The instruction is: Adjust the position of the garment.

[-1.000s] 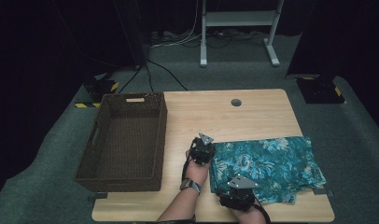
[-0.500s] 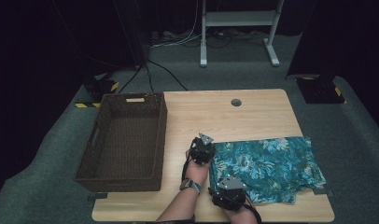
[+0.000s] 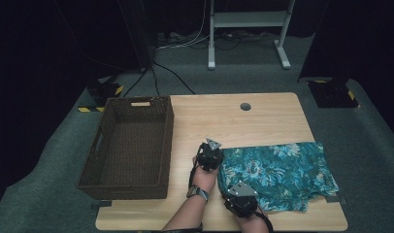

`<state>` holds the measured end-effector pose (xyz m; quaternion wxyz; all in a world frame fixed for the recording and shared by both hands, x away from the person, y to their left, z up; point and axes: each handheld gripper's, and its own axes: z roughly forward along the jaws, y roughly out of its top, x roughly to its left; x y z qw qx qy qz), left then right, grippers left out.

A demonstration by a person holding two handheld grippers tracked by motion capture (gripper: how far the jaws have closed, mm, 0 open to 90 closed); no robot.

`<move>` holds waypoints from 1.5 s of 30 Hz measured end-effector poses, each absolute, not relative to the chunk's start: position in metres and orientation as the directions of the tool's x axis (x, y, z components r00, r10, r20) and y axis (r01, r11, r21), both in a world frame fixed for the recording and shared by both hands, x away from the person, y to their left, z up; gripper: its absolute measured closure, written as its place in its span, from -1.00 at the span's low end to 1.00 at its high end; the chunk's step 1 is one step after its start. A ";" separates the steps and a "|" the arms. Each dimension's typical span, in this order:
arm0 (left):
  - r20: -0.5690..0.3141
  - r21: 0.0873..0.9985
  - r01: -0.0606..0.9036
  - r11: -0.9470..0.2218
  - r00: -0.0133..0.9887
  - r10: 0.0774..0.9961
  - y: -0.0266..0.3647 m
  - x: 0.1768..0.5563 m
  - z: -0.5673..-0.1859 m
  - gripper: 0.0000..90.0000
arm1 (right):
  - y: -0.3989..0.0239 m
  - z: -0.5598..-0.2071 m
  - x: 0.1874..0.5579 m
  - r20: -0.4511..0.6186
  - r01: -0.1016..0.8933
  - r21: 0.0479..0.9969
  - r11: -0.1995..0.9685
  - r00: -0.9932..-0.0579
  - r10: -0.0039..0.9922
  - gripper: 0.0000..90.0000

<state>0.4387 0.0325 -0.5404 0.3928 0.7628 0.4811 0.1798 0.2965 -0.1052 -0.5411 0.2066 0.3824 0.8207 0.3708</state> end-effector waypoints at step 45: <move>-0.195 0.903 0.430 -0.009 0.427 0.883 0.111 0.425 -0.403 0.91 | -0.068 -0.423 0.292 -0.198 0.135 0.918 0.374 -0.660 0.724 0.86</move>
